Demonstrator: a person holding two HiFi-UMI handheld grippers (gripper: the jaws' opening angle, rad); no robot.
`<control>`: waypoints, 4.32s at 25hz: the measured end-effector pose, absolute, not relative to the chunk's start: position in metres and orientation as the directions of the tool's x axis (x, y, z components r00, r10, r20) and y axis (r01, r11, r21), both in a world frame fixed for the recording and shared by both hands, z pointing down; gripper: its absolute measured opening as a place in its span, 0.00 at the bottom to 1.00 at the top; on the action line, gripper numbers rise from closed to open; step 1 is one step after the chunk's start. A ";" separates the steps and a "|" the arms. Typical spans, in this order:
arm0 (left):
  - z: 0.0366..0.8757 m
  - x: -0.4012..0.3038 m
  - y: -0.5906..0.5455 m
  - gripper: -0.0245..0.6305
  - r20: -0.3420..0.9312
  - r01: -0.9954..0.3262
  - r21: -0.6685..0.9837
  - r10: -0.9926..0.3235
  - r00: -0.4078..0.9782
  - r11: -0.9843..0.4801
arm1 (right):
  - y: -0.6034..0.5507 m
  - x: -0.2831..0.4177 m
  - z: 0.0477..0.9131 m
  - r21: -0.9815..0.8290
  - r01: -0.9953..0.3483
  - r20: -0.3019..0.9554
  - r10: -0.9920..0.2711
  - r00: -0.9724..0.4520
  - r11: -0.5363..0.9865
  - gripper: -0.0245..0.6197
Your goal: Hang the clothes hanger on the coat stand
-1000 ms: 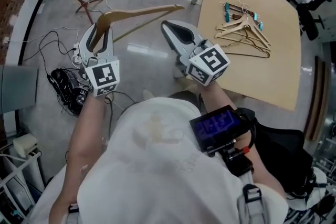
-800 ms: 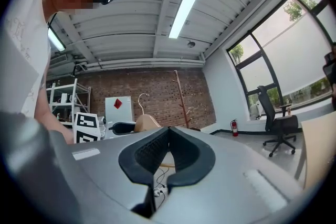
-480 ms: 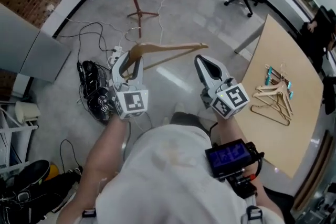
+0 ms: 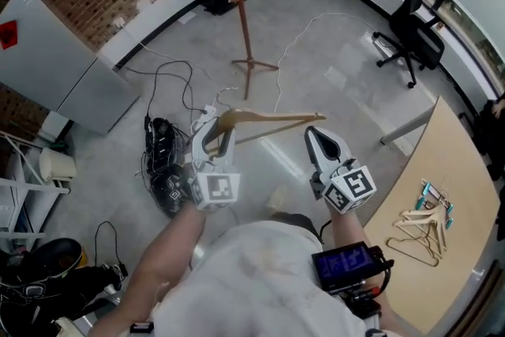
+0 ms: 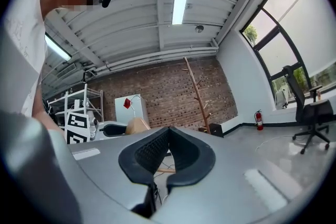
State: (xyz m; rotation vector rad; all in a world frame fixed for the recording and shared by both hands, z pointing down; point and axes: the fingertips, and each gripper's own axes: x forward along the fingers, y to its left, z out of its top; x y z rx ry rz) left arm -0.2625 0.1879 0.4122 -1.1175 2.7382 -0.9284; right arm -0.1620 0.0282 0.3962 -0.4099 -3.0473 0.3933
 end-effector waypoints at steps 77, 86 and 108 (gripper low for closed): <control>0.582 -0.837 -0.105 0.27 0.475 -0.555 -0.444 -0.340 -0.812 0.703 | -0.250 -0.760 0.445 -0.270 0.536 0.117 0.580 -0.806 0.800 0.06; 0.631 -0.848 -0.091 0.27 0.508 -0.527 -0.474 -0.269 -0.818 0.705 | -0.260 -0.756 0.468 -0.272 0.550 0.170 0.602 -0.780 0.789 0.06; 0.674 -0.873 -0.058 0.27 0.574 -0.496 -0.462 -0.179 -0.799 0.735 | -0.264 -0.755 0.471 -0.281 0.564 0.174 0.619 -0.766 0.776 0.06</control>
